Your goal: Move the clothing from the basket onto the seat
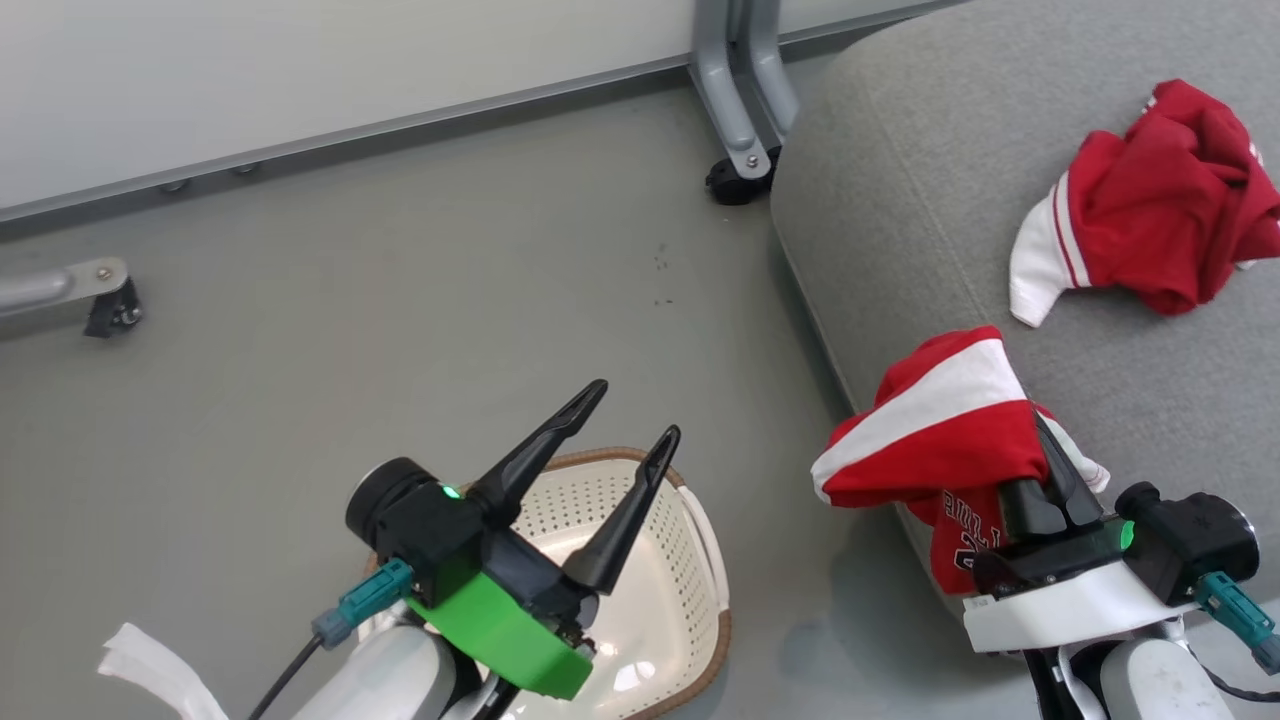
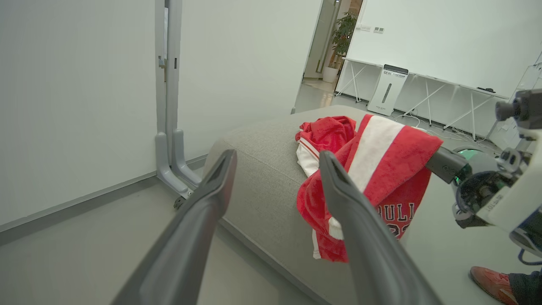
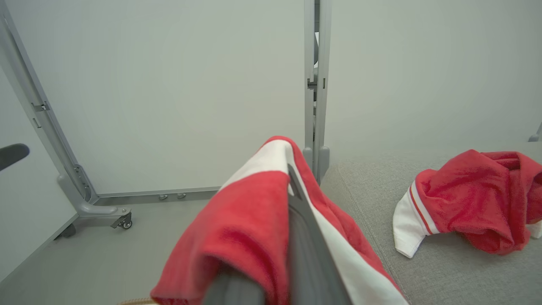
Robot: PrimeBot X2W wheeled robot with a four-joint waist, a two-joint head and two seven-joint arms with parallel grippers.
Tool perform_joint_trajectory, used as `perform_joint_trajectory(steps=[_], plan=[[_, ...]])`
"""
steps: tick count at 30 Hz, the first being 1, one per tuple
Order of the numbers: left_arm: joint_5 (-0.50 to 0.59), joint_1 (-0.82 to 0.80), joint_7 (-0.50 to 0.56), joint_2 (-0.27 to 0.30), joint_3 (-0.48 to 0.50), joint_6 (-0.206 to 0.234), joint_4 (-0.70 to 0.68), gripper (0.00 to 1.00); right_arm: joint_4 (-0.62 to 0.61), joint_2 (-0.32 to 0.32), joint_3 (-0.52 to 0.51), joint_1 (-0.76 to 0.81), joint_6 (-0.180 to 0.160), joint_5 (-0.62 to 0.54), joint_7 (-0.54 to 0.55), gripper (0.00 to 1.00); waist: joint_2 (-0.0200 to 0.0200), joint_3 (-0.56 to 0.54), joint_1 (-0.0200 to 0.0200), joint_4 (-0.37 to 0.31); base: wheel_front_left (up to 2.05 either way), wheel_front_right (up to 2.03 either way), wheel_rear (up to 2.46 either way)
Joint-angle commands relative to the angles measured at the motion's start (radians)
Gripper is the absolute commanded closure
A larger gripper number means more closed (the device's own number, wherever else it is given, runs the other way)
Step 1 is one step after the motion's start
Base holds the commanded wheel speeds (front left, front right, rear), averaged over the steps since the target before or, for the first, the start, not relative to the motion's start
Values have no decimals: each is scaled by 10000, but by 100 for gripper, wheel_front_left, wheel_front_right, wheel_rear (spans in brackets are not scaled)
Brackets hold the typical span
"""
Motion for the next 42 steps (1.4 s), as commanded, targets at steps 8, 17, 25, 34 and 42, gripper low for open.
perform_joint_trajectory(steps=[8, 17, 25, 34, 42], plan=[[1700, 850, -3, 590, 874, -30, 15, 0, -469, 229, -100, 468, -15, 94, -23, 100, 0, 757, -1, -2055, 0, 0, 0], [2511, 1640, -2, 943, 1308, -28, -425, 0, -882, 296, -139, 846, -15, 793, -23, 100, 0, 1361, -1, -3250, 0, 0, 0], [2658, 1211, -3, 1187, 920, -28, -486, 0, -1385, 294, -840, -253, -15, 1398, -23, 100, 0, 2119, -1, -3243, 0, 0, 0], [2763, 184, -3, 1549, 667, -28, -950, 0, -1840, -1194, -2516, -4651, -15, 1010, -23, 100, 0, 3930, -1, -2235, 0, 0, 0], [2815, -758, -3, 2101, 491, -28, -1301, 0, 572, -3438, -3729, -8376, -15, 999, -21, 100, 0, 5383, -1, -1315, 0, 0, 0]])
